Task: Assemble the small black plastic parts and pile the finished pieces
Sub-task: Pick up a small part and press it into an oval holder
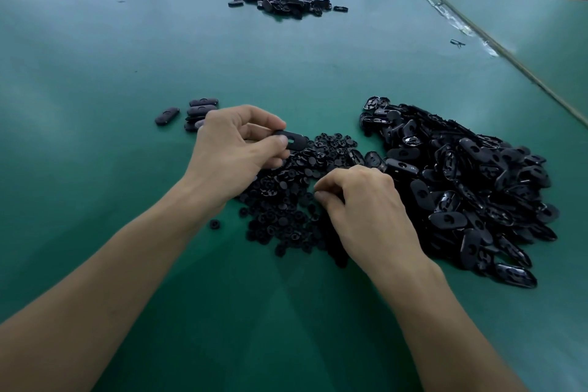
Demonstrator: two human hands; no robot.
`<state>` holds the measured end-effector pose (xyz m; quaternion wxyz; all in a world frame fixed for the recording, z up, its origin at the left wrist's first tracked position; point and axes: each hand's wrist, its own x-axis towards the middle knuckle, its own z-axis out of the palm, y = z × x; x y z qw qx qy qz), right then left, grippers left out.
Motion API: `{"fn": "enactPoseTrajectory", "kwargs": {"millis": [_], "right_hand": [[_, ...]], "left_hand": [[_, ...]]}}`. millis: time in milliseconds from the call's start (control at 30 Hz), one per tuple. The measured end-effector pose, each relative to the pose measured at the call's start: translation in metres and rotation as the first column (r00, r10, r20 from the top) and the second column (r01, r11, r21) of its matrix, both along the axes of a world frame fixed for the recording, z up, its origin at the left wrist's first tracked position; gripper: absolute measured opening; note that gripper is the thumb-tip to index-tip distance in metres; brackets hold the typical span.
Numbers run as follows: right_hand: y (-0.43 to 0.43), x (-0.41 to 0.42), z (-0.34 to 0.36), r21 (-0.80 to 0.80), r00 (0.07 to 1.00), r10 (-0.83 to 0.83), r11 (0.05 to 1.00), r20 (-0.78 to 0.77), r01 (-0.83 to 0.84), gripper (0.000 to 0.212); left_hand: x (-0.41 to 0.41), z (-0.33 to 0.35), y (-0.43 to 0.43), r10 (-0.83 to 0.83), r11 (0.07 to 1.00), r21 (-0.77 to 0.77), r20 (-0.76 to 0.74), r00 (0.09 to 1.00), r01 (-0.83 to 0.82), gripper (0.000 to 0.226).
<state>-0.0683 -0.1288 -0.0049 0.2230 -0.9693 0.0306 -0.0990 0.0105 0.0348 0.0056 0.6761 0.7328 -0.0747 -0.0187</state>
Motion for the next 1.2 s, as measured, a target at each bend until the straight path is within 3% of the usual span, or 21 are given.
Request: {"fn": "enactPoseTrajectory", "kwargs": {"millis": [200, 433, 600, 667, 800, 933, 1067, 1200], "right_hand": [[0.003, 0.005, -0.005, -0.048, 1.000, -0.013, 0.999, 0.023, 0.014, 0.019], [0.002, 0.004, -0.002, 0.277, 0.987, -0.027, 0.961, 0.160, -0.019, 0.013], [0.000, 0.005, -0.003, 0.255, 0.974, -0.030, 0.966, 0.223, -0.029, 0.025], [0.000, 0.004, -0.002, 0.267, 0.963, -0.033, 0.963, 0.266, -0.041, 0.020], [0.000, 0.005, -0.003, 0.411, 0.945, -0.055, 0.908, 0.323, -0.087, 0.009], [0.000, 0.007, -0.002, 0.523, 0.939, -0.101, 0.847, 0.328, -0.092, 0.014], [-0.001, 0.009, 0.000, 0.722, 0.956, -0.141, 0.686, 0.258, -0.094, 0.012], [-0.002, 0.009, 0.000, 0.775, 0.970, -0.134, 0.627, 0.203, -0.076, 0.012]], "left_hand": [[0.000, -0.001, -0.002, -0.015, 1.000, -0.002, -0.021, 1.000, 0.015, 0.016], [-0.002, -0.002, -0.002, -0.023, 1.000, 0.004, -0.027, 0.999, 0.023, 0.015], [-0.003, -0.002, -0.002, -0.044, 0.999, 0.024, -0.038, 0.998, 0.044, 0.016], [-0.003, -0.003, -0.003, -0.053, 0.998, 0.035, -0.042, 0.998, 0.054, 0.015], [-0.003, -0.004, -0.004, -0.062, 0.992, 0.109, -0.020, 0.998, 0.064, 0.016], [-0.003, -0.005, -0.004, -0.074, 0.989, 0.125, 0.000, 0.997, 0.074, 0.021], [-0.006, -0.005, -0.006, -0.113, 0.987, 0.114, 0.020, 0.993, 0.110, 0.019], [-0.011, -0.004, -0.009, -0.156, 0.986, 0.063, 0.028, 0.987, 0.154, 0.014]]}}
